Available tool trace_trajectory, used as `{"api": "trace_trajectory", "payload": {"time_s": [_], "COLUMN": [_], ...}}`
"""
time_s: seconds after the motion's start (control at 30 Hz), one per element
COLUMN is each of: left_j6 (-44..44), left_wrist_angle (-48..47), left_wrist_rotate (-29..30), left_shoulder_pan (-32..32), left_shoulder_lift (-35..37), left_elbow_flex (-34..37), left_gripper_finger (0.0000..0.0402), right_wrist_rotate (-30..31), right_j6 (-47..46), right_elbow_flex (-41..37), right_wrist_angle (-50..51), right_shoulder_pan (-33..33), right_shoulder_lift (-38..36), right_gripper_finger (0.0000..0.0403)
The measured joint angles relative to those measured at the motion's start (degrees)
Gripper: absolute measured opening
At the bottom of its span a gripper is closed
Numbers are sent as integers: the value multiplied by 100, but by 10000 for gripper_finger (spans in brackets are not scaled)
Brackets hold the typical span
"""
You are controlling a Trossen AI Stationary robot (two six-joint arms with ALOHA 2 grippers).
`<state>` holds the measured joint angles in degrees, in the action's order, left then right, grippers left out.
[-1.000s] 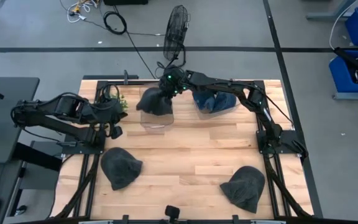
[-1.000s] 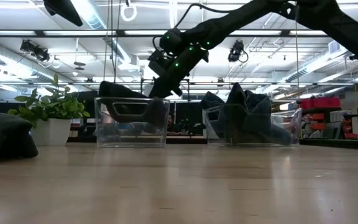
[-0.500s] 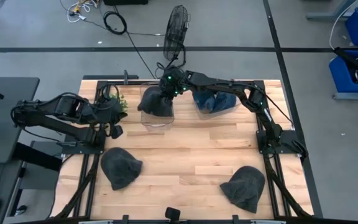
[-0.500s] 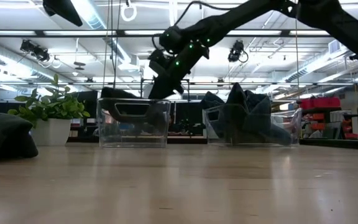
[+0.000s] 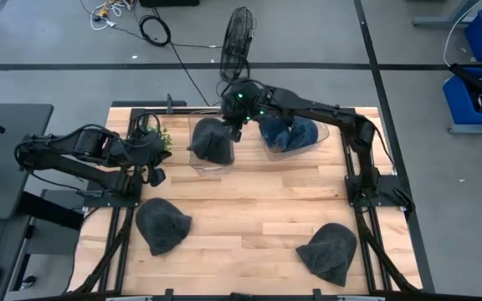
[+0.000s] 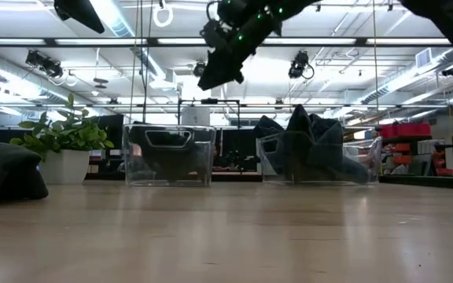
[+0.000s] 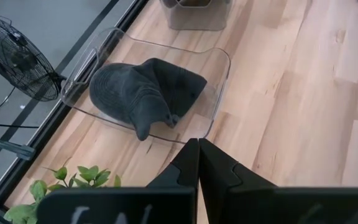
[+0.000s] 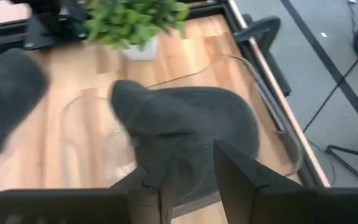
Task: Pick & Place hat
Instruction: Put the right black cap into the left transparent bin
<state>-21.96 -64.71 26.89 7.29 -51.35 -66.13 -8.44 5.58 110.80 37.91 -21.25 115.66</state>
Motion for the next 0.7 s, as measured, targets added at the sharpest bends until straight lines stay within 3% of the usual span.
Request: {"api": "trace_trajectory", "payload": {"time_s": [0.27,0.47,0.7], "left_j6": [0,-140,-297], "left_wrist_angle": [0,-7,-7], "left_wrist_rotate": [-25,-461,-466], "left_shoulder_pan": [2,2,2], "left_shoulder_lift": [0,0,0], "left_elbow_flex": [0,0,0], "left_gripper_finger": [9,9,9], "right_wrist_rotate": [-5,-5,81], "right_j6": [150,188,-1136], "right_elbow_flex": [0,0,0], "right_wrist_angle": [787,2197,3988], "right_shoulder_pan": [800,1533,2319], "right_shoulder_lift": [-458,-705,-772], "right_gripper_finger": [105,105,105]}}
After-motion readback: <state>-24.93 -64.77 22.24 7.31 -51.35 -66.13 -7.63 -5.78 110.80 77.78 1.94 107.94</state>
